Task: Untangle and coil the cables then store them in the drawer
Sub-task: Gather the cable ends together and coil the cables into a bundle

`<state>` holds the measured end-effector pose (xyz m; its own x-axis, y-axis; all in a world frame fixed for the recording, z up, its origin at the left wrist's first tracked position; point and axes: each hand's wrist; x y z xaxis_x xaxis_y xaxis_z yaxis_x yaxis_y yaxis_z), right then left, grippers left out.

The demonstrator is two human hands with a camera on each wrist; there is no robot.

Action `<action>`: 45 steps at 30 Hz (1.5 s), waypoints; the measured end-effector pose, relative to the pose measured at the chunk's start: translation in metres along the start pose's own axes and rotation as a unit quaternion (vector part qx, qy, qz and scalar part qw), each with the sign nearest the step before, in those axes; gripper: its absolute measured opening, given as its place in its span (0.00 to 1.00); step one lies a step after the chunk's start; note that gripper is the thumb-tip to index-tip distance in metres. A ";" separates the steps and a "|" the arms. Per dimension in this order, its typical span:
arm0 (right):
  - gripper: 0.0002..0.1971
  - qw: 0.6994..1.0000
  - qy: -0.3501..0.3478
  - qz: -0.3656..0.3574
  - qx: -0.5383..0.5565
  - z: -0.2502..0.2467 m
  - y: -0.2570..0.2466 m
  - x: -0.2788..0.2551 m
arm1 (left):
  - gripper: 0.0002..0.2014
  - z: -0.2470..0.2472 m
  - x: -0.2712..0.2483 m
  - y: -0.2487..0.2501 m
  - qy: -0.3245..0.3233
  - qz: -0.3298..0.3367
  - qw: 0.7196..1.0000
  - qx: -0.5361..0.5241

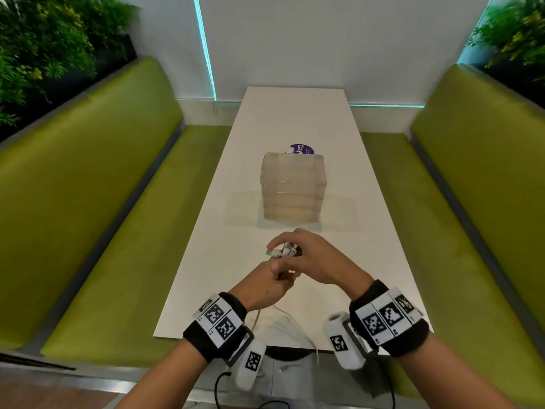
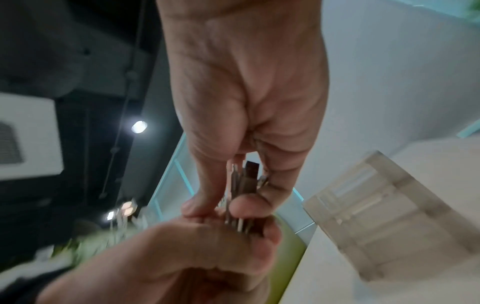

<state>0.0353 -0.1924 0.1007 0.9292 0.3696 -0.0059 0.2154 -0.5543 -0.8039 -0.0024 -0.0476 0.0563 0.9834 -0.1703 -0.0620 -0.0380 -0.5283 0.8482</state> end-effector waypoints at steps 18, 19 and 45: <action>0.04 0.989 -0.020 0.002 0.146 -0.015 -0.014 -0.001 | 0.14 -0.004 -0.025 0.003 0.037 -0.042 0.969 -0.240; 0.04 0.986 -0.015 0.005 0.168 -0.019 -0.013 -0.001 | 0.17 -0.005 -0.026 0.002 0.037 -0.040 0.968 -0.244; 0.15 0.987 -0.114 -0.048 -0.103 -0.055 -0.033 -0.022 | 0.12 -0.019 -0.033 -0.004 0.020 0.055 0.981 -0.186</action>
<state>0.0248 -0.2233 0.1606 0.8145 0.5733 -0.0889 0.3773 -0.6399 -0.6695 -0.0309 -0.0244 0.0645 0.9836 -0.1721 0.0544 -0.0838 -0.1682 0.9822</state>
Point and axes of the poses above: each hand's wrist, its own x-axis towards the middle knuckle, its own z-axis out of the palm, y = z × x, and after that the axes turned 13 degrees about y, right-handed
